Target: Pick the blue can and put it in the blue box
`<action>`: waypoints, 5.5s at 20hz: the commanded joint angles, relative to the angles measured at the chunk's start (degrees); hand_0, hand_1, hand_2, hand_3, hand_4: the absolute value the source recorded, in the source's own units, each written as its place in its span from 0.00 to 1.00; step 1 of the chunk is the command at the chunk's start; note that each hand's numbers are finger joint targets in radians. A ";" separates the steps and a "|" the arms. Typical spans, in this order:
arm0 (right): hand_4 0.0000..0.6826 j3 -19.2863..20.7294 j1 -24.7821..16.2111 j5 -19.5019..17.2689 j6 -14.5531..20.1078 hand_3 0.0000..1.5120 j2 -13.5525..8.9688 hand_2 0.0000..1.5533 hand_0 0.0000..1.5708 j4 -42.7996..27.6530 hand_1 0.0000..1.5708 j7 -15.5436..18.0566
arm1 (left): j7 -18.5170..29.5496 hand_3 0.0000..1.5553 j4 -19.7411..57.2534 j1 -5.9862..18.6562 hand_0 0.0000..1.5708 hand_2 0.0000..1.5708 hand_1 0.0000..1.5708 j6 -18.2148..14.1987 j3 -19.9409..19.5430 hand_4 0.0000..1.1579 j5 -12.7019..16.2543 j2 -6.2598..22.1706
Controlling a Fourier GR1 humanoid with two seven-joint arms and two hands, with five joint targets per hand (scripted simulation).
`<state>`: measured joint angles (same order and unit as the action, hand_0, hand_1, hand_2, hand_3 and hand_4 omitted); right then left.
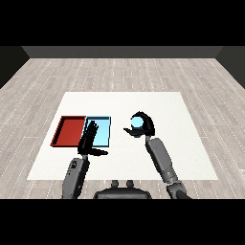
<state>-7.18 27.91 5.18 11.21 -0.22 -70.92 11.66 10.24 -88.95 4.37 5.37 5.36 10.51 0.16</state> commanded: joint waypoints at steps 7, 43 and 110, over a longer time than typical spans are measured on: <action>0.90 -0.96 -3.47 -0.63 -2.40 0.95 -0.10 0.94 0.92 -4.08 0.92 -1.81 | -2.82 0.00 3.86 3.21 0.00 0.00 0.00 -7.04 9.31 0.00 0.08 -0.16; 0.89 -14.54 1.44 3.58 4.00 0.94 0.22 0.94 0.94 -1.27 0.94 2.18 | 1.34 0.00 21.69 18.70 0.00 0.00 0.00 -17.68 18.81 0.00 5.95 -0.16; 0.00 -8.67 -11.85 12.21 -4.48 0.00 -6.94 0.00 0.00 -22.85 0.00 -1.66 | 16.99 0.95 31.69 24.00 1.00 1.00 1.00 -39.09 20.02 0.97 3.46 1.49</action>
<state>-18.47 20.07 14.40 11.06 -3.35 -87.62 10.61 26.84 -59.47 27.82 -32.58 26.56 16.44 1.29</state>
